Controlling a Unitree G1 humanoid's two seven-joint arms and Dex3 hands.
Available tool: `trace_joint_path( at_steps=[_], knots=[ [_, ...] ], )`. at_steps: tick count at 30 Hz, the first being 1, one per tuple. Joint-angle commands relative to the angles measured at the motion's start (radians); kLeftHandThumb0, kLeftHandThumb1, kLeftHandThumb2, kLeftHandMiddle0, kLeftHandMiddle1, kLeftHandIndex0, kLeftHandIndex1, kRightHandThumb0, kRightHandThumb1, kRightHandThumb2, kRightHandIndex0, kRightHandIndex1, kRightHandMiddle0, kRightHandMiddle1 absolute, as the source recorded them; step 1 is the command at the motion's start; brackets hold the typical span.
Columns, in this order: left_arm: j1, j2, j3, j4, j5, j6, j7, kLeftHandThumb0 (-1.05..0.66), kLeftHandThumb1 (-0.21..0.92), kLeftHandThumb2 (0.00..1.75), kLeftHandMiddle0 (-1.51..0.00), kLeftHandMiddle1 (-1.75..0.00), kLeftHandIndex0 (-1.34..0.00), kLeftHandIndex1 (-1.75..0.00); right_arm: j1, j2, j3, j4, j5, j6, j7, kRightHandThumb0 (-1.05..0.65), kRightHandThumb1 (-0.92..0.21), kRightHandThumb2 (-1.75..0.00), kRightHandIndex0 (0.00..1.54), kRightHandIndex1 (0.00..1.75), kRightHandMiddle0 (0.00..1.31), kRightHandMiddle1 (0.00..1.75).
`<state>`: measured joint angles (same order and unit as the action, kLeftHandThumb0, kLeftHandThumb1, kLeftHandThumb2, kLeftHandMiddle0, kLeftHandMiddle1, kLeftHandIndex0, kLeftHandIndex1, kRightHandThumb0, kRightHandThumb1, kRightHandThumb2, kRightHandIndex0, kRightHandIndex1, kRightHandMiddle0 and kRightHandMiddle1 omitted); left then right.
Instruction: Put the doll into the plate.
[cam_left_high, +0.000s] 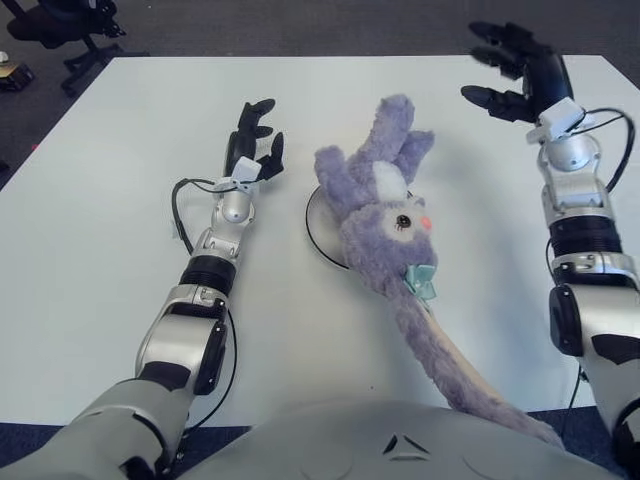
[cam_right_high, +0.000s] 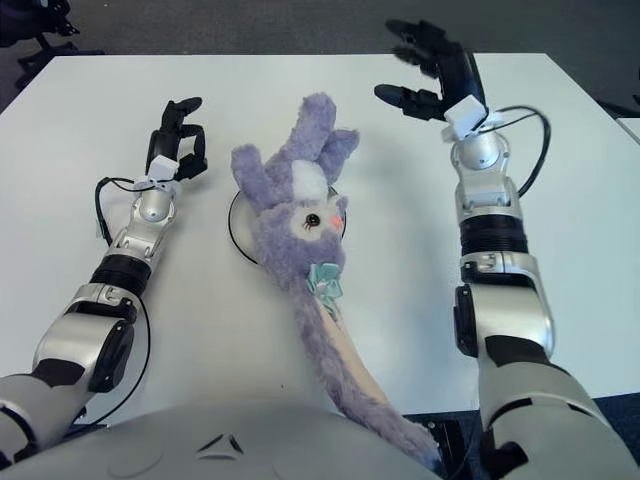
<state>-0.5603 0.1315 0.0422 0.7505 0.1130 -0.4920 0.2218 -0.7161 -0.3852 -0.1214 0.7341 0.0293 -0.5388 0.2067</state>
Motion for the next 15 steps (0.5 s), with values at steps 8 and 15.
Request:
trace_joint_path(
  at_steps=[8,15],
  knots=[
    [0.003,-0.023,0.090,-0.015,-0.145,0.004,-0.074,-0.35,0.92,0.52,-0.47,-1.32,-0.20,-1.73,0.002,0.050,-0.056,0.067,0.114,-0.016,0.075,-0.35,-0.92,-0.38,0.72,0.70,0.35,1.57],
    [0.011,-0.017,0.114,-0.043,-0.168,0.042,-0.087,-0.34,0.92,0.52,-0.44,-1.46,-0.20,-1.75,0.016,0.086,-0.069,0.134,0.130,-0.068,0.097,-0.35,-0.92,-0.37,0.73,0.75,0.35,1.58]
  ],
)
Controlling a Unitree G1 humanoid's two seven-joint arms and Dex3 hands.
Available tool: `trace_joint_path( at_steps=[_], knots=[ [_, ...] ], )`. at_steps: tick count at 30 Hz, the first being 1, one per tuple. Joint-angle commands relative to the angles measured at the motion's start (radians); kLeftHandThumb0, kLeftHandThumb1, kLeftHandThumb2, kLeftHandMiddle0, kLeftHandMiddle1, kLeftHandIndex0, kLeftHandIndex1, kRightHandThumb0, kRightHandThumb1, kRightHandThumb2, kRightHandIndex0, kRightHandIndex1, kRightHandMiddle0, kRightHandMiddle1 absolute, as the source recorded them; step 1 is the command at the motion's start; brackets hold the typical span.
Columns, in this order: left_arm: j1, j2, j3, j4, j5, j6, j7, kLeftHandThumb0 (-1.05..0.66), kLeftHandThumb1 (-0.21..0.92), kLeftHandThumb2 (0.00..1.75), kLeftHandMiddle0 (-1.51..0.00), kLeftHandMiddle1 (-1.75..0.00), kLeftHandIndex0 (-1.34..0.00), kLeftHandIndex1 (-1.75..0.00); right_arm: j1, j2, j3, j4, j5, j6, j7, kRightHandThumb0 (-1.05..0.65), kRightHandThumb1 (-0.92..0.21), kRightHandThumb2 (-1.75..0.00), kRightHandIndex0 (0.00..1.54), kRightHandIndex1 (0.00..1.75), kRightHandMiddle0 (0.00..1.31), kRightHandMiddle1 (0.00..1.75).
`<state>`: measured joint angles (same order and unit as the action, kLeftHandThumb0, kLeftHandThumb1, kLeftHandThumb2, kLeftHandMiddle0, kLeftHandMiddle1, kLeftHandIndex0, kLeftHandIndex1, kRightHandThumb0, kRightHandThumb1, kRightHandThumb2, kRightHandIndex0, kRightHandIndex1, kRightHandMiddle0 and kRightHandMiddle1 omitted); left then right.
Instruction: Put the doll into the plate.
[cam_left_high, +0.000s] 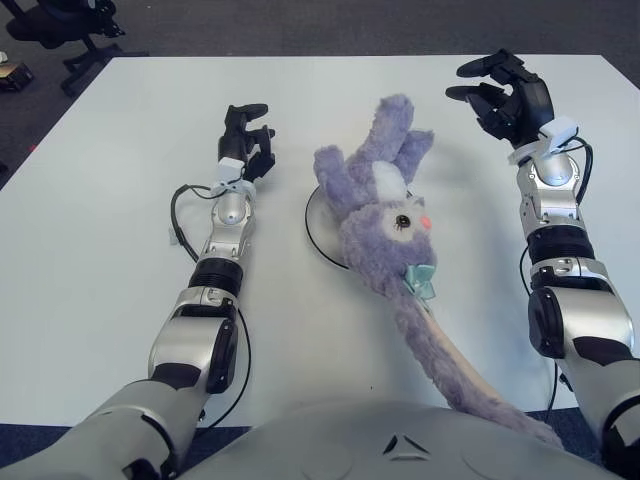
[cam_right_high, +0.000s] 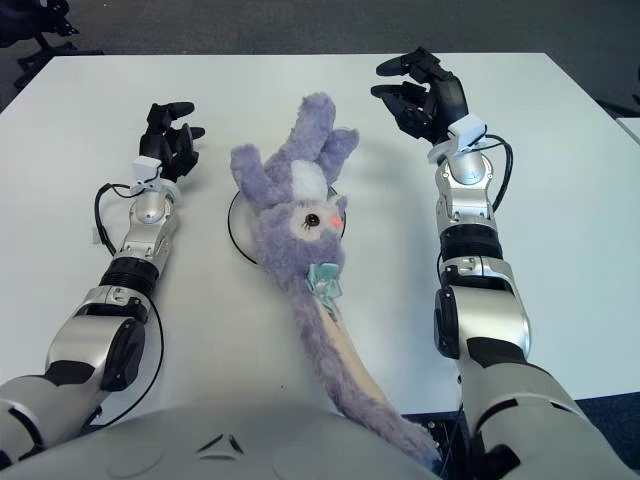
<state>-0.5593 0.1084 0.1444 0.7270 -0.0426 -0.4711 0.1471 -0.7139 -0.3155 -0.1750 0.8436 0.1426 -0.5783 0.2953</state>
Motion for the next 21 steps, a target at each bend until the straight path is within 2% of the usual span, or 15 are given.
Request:
trace_joint_path(
  at_steps=[1,8,16,21],
  knots=[
    [0.012,0.006,0.014,-0.025,-0.013,0.028,-0.012,-0.34,0.92,0.52,-0.43,-1.46,-0.20,-1.75,0.016,0.019,-0.016,0.027,0.017,-0.030,0.009,-0.35,-0.92,-0.37,0.73,0.75,0.35,1.58],
    [0.023,0.006,0.024,-0.053,-0.016,0.053,-0.013,-0.34,0.92,0.52,-0.43,-1.48,-0.20,-1.75,0.030,0.030,-0.021,0.031,0.019,-0.023,0.012,-0.35,-0.92,-0.37,0.71,0.82,0.35,1.58],
    [0.074,0.004,0.032,-0.124,-0.026,0.075,-0.021,-0.34,0.92,0.52,-0.44,-1.51,-0.20,-1.75,0.059,0.049,-0.024,0.003,0.019,0.007,-0.001,-0.35,-0.92,-0.39,0.72,1.05,0.34,1.60],
    [0.079,0.003,0.033,-0.137,-0.026,0.084,-0.022,-0.34,0.92,0.52,-0.43,-1.52,-0.20,-1.75,0.061,0.051,-0.027,-0.003,0.017,0.012,-0.001,-0.35,-0.92,-0.39,0.71,1.08,0.33,1.60]
  ],
)
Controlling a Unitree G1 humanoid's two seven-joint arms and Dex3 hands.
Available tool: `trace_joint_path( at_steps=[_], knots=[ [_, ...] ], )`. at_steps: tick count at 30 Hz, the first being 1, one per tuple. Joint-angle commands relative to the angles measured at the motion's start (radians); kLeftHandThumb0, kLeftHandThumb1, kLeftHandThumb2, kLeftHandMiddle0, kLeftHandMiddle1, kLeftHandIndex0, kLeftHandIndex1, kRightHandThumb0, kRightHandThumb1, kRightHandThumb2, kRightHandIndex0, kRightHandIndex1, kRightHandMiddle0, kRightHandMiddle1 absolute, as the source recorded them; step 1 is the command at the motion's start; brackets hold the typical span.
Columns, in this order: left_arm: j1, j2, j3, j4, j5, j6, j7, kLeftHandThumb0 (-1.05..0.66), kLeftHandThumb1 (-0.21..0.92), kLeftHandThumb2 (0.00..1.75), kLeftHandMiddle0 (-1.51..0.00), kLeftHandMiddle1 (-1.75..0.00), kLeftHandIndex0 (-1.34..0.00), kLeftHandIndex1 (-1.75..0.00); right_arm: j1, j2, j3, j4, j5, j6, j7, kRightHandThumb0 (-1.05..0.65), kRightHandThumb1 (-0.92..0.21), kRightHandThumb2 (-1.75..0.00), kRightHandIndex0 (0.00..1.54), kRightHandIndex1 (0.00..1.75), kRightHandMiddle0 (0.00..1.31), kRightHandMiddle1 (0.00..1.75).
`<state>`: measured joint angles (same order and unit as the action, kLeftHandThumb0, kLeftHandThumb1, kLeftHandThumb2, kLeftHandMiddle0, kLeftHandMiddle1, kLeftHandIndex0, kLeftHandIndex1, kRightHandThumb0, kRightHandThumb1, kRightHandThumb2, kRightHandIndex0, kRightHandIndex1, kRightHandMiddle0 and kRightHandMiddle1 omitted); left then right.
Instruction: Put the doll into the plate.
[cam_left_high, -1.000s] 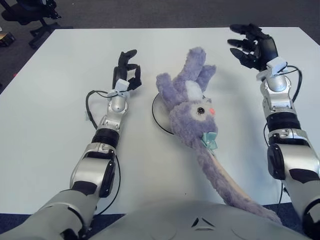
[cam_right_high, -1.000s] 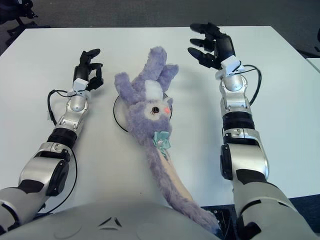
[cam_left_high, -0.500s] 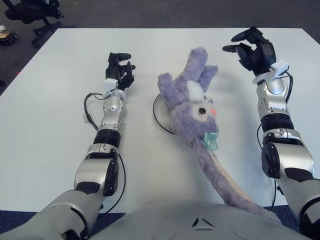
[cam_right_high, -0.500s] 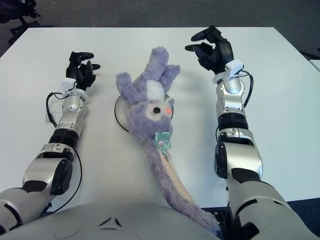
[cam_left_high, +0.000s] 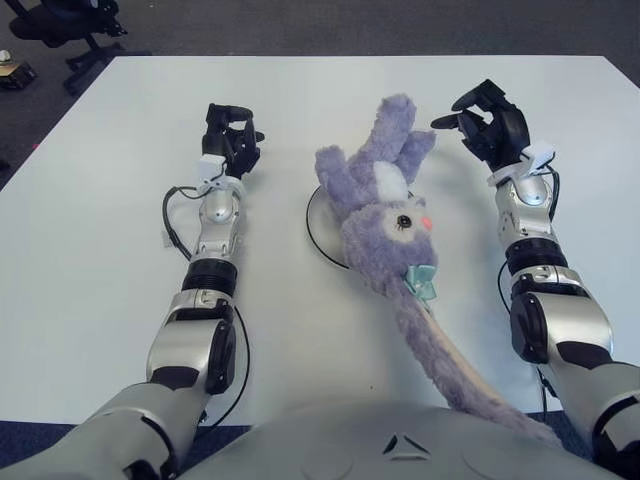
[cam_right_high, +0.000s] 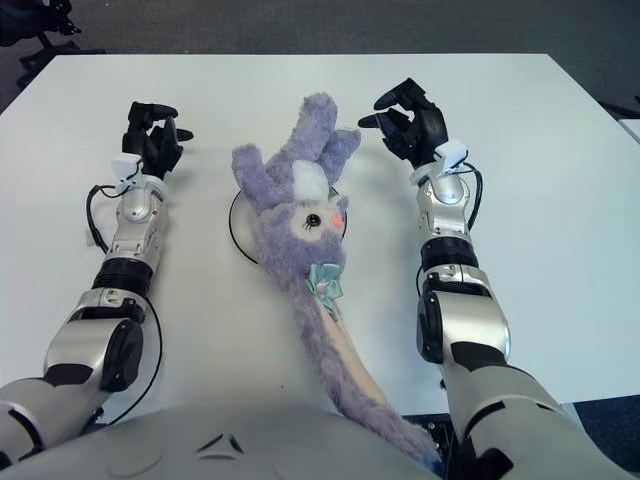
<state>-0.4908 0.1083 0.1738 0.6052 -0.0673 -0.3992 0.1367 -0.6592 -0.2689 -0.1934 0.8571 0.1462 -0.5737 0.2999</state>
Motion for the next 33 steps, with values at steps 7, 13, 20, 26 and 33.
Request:
trace_joint_path(
  at_steps=[7,13,20,26,33],
  knots=[
    [0.145,-0.015,0.004,-0.190,-0.027,0.021,-0.044,-0.34,0.92,0.51,-0.46,-1.56,-0.20,-1.75,0.117,0.060,-0.019,-0.155,0.056,0.174,-0.040,-0.35,-0.92,-0.43,0.67,1.56,0.30,1.66],
    [0.155,-0.021,0.005,-0.209,-0.027,0.030,-0.045,-0.34,0.92,0.51,-0.47,-1.57,-0.20,-1.75,0.140,0.064,-0.018,-0.213,0.051,0.233,-0.060,-0.35,-0.92,-0.43,0.67,1.63,0.29,1.67],
    [0.159,-0.039,-0.002,-0.214,-0.016,0.015,-0.035,-0.35,0.92,0.51,-0.49,-1.60,-0.20,-1.75,0.160,0.066,-0.017,-0.250,0.034,0.269,-0.098,-0.36,-0.89,-0.52,0.68,1.73,0.26,1.72],
    [0.167,-0.047,-0.006,-0.225,-0.010,0.014,-0.033,-0.35,0.92,0.51,-0.49,-1.59,-0.20,-1.75,0.174,0.069,-0.014,-0.279,0.031,0.283,-0.111,-0.36,-0.85,-0.59,0.68,1.74,0.26,1.74],
    [0.175,-0.052,-0.011,-0.237,0.003,0.015,-0.033,-0.35,0.92,0.51,-0.49,-1.58,-0.20,-1.74,0.246,0.080,-0.005,-0.363,0.025,0.291,-0.129,-0.36,-0.83,-0.63,0.69,1.75,0.26,1.75]
  ],
)
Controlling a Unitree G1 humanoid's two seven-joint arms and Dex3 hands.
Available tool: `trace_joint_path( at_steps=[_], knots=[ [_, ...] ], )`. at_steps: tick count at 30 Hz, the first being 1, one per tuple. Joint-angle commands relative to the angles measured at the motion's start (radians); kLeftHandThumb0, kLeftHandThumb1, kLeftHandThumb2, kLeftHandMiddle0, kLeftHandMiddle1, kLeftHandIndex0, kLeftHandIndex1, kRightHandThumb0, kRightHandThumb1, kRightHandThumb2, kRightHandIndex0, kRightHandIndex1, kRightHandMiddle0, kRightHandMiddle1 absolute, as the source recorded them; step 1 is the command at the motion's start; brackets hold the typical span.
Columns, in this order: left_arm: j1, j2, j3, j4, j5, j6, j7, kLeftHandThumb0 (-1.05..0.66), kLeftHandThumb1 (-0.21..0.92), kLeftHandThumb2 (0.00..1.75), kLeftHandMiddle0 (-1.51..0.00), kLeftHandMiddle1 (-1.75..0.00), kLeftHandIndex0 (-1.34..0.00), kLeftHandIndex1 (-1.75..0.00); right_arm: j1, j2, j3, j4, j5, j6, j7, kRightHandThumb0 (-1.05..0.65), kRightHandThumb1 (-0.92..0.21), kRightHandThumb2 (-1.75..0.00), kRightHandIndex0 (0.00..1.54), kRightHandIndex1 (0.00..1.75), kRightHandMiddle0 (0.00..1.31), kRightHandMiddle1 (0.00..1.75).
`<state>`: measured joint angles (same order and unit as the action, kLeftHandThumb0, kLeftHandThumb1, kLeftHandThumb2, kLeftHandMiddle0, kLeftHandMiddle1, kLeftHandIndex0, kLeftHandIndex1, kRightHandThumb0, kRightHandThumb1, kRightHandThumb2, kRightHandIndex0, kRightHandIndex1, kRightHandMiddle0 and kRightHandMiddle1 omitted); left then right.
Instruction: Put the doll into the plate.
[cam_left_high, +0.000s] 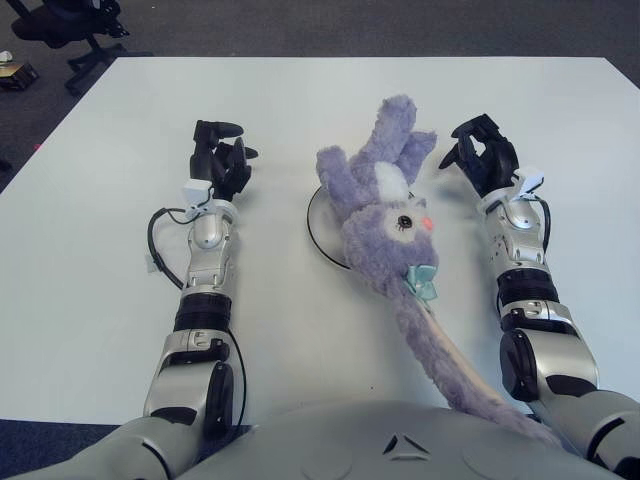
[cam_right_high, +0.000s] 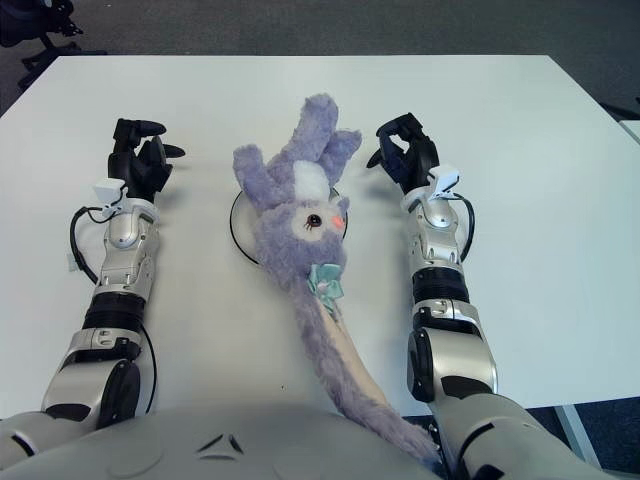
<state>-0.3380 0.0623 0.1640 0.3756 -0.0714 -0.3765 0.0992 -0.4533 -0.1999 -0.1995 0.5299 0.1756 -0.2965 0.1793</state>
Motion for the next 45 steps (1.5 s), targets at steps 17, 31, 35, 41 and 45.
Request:
trace_joint_path(
  at_steps=[17,31,35,41,45],
  knots=[
    [0.047,-0.011,-0.017,-0.066,0.031,0.035,0.005,-0.34,0.92,0.51,-0.47,-1.57,-0.21,-1.74,0.143,0.031,0.020,-0.191,-0.025,0.048,-0.051,-0.37,-0.80,-0.67,0.75,1.75,0.28,1.75],
    [0.065,-0.011,-0.027,-0.129,0.047,0.102,0.003,-0.34,0.92,0.51,-0.46,-1.58,-0.20,-1.75,0.139,0.040,0.021,-0.207,-0.028,0.055,-0.071,-0.36,-0.80,-0.67,0.79,1.75,0.28,1.75],
    [0.066,-0.012,-0.027,-0.135,0.047,0.108,0.004,-0.34,0.92,0.51,-0.46,-1.58,-0.20,-1.75,0.139,0.040,0.021,-0.208,-0.028,0.056,-0.071,-0.36,-0.81,-0.67,0.79,1.75,0.28,1.75],
    [0.072,-0.015,-0.032,-0.157,0.053,0.127,0.008,-0.34,0.92,0.51,-0.46,-1.58,-0.20,-1.74,0.138,0.042,0.021,-0.215,-0.031,0.065,-0.081,-0.36,-0.81,-0.66,0.80,1.75,0.28,1.75],
    [0.075,-0.015,-0.034,-0.167,0.055,0.138,0.009,-0.34,0.92,0.51,-0.46,-1.58,-0.20,-1.74,0.139,0.042,0.023,-0.217,-0.031,0.068,-0.084,-0.36,-0.81,-0.66,0.80,1.75,0.28,1.75]
  ],
)
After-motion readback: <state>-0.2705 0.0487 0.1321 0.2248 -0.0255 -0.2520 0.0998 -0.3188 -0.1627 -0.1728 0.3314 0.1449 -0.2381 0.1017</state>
